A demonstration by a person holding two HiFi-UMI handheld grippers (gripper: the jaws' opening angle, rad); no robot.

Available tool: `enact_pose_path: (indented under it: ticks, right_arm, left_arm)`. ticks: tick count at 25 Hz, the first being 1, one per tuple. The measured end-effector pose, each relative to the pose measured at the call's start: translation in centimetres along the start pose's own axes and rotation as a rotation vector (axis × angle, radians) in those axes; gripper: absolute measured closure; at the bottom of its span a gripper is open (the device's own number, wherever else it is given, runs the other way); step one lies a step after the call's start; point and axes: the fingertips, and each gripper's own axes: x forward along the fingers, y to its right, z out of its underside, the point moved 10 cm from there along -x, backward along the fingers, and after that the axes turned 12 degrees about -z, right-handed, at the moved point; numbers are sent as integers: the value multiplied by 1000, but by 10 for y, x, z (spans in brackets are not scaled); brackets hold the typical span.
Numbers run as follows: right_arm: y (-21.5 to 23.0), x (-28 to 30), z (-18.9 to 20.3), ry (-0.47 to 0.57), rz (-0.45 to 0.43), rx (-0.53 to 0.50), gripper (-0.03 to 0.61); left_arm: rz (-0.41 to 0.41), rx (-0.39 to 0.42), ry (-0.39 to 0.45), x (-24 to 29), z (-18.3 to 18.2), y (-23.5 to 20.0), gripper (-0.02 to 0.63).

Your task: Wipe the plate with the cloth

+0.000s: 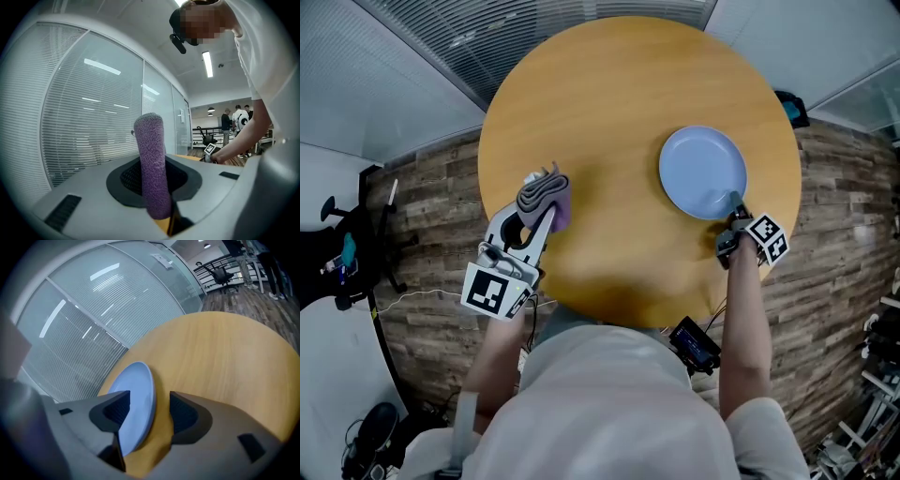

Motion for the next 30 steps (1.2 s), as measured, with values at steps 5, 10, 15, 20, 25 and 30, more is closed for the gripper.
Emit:
enact_pose_path:
  ticks: [5, 10, 15, 20, 25, 30]
  right_arm:
    - [-4, -23, -7, 49, -9, -34, 327]
    - [-28, -43, -9, 66, -112, -106, 328]
    - [-70, -53, -10, 71, -249, -193, 422]
    - [-114, -67, -13, 122, -430, -217, 528]
    - [-160, -85, -22, 163, -538, -318, 551]
    - [-191, -112, -32, 217, -542, -514, 557]
  left_arm:
    - [1, -6, 14, 1, -3, -3, 535]
    - [-5, -5, 32, -1, -8, -7, 534]
    - [-21, -11, 45, -1, -15, -10, 535]
    - [-22, -15, 73, -3, -26, -5, 535]
    - [-22, -12, 107, -6, -43, 2, 535]
    - [-23, -7, 142, -10, -55, 8, 535]
